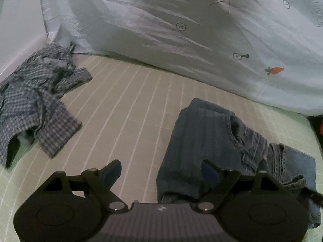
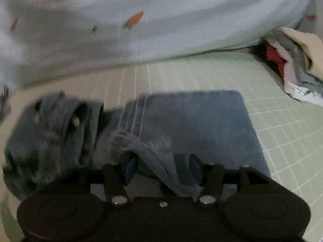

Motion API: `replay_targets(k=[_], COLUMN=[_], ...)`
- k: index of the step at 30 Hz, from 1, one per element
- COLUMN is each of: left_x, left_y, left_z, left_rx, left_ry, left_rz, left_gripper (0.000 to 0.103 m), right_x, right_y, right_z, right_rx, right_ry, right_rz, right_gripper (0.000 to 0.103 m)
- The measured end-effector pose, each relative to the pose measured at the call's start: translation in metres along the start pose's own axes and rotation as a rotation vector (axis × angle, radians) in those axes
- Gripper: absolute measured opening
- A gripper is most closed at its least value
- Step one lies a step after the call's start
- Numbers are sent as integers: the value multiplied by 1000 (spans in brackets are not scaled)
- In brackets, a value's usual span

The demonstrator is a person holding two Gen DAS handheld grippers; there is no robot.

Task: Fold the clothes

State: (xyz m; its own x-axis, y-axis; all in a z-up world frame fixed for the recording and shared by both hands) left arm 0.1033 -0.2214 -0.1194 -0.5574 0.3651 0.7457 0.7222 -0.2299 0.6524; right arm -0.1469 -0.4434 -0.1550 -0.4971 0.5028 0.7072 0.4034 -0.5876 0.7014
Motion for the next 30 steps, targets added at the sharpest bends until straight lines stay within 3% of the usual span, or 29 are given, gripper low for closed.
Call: replay_targets(k=[8, 12, 15, 17, 20, 27, 28, 30], left_x=[-26, -44, -53, -58, -69, -93, -95, -96], left_y=[10, 5, -5, -11, -13, -11, -11, -11], left_z=[2, 2, 5, 9, 13, 24, 26, 26], left_rx=[-24, -58, -59, -18, 42, 173, 197, 243], left_ry=[-14, -14, -17, -39, -79, -212, -232, -294], left_rz=[36, 89, 119, 134, 161, 227, 234, 246], left_gripper=[88, 88, 90, 91, 91, 91, 91, 79], right_x=[-5, -36, -56, -63, -56, -47, -44, -38], right_y=[29, 21, -4, -23, -28, -15, -13, -10], right_z=[-8, -16, -10, 2, 10, -7, -11, -20], right_rx=[-126, -117, -72, -19, 31, -42, -52, -75], right_ry=[-57, -167, -194, -180, -188, -176, -187, -206], right_rz=[-86, 7, 118, 179, 162, 164, 161, 155], right_gripper=[79, 80, 83, 87, 90, 89, 89, 89])
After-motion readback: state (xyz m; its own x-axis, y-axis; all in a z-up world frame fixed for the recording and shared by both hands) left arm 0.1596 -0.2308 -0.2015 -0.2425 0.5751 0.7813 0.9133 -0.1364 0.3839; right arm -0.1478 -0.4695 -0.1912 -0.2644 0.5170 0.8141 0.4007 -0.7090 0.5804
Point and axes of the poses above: each gripper's, at about its wrist camera, not at the fingertips, and x roughly against the way its jaws point, z to its left, y to its top, the point moved 6 cm from there along -x, roughly the way its jaws point, and after that the axes turned 1 degree about -x, right-handed, at the moved point
